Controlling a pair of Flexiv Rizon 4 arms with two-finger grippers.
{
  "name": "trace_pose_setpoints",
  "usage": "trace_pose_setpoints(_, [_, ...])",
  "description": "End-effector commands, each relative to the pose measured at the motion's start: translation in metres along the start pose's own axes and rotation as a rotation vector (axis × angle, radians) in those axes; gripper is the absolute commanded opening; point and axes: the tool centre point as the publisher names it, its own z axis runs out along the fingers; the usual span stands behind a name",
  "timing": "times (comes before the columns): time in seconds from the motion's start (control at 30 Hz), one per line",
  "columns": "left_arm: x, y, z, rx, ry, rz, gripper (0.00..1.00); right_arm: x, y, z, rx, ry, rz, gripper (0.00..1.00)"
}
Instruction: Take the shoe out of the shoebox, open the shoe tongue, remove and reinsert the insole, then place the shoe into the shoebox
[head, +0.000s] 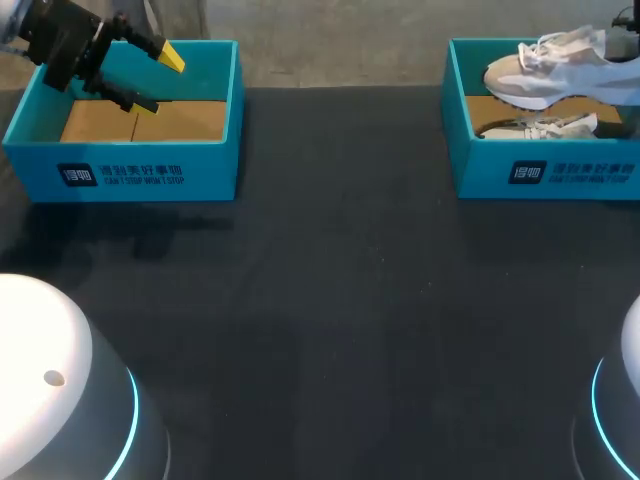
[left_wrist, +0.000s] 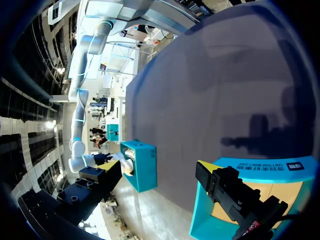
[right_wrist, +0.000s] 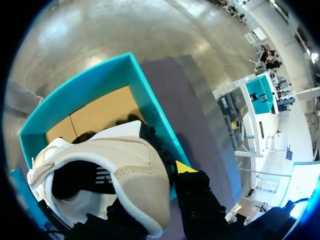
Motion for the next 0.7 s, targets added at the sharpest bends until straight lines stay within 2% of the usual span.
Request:
trace_pose_setpoints(0.03, [0.000,0.000,0.000,0.000,0.003,0.000,1.00,-0.005,-0.001,-0.010,-0.016,0.008,-0.004,0.00])
trace_pose_setpoints(0.37, [0.000,0.000,0.000,0.000,0.003,0.000,1.00,-0.006,0.006,-0.024,-0.051,0.016,-0.014,0.00])
trace_pose_setpoints(0.7, [0.000,0.000,0.000,0.000,0.003,0.000,1.00,-0.004,0.014,-0.025,-0.073,0.018,-0.028,0.00])
